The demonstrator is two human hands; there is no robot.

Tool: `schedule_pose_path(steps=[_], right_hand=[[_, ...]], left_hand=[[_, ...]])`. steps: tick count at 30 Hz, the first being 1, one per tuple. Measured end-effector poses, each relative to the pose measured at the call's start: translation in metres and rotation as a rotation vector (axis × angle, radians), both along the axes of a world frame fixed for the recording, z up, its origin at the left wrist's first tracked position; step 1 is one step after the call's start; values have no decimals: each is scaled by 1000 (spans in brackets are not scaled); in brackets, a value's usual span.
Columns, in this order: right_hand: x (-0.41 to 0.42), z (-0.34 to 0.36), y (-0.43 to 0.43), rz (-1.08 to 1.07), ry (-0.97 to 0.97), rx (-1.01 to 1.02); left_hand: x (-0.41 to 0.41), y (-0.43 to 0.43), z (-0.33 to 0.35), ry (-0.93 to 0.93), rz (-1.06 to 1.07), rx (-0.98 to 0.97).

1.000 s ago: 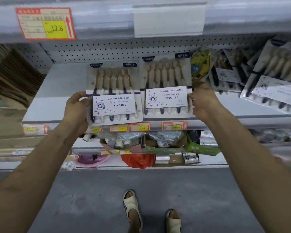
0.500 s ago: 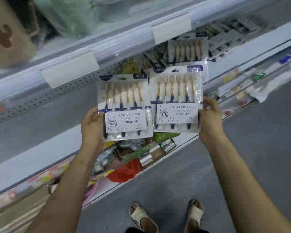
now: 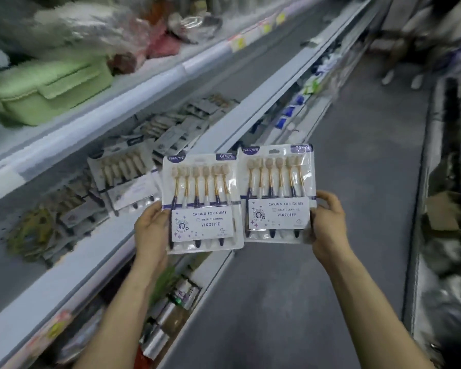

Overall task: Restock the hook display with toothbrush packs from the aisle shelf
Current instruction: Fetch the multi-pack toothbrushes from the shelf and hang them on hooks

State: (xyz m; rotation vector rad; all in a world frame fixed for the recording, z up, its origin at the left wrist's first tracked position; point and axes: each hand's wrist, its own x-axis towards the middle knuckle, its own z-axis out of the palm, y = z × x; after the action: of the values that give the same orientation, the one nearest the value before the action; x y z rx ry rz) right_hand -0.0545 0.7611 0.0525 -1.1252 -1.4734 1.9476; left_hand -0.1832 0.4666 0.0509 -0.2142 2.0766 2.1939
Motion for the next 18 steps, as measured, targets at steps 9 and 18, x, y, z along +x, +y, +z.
schedule_pose_path(steps=[9,18], right_hand=[[-15,29,185,-177,33,-13],[-90,42,363,-392,73,5]], left_hand=[[-72,227,30,52,-199,29],[-224,437,41,89,-427,57]])
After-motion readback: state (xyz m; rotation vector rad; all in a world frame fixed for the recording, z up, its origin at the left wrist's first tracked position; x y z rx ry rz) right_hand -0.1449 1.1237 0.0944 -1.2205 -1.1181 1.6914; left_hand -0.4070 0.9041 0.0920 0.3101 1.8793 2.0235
